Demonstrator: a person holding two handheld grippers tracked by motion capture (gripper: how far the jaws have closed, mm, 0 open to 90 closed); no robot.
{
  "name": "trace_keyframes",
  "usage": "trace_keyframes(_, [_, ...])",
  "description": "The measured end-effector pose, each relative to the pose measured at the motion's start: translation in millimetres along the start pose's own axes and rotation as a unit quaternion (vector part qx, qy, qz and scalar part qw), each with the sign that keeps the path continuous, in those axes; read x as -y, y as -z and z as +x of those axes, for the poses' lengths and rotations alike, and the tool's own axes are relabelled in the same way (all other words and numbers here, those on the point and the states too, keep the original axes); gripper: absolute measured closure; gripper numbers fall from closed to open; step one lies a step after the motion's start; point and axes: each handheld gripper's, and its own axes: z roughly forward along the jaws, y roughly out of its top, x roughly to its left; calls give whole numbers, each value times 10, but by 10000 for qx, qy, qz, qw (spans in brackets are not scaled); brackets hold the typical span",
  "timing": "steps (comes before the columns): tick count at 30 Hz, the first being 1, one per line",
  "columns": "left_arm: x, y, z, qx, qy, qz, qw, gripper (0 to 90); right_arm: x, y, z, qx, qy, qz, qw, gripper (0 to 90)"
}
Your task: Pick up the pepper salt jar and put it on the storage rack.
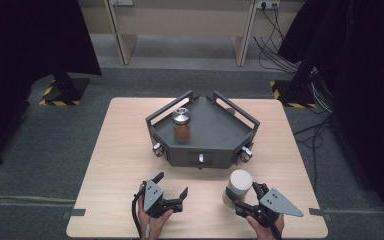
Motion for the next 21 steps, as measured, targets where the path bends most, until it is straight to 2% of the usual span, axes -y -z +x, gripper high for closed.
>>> trace_keyframes(15, [-7,-2,-4,-8,-36,26,10000,2,-412,-210,-25,-206,122,-80,9997,355])
trace_keyframes(21, [-7,-3,-5,-12,-41,28,10000,3,-617,-324,-45,-176,171,-138,9996,356])
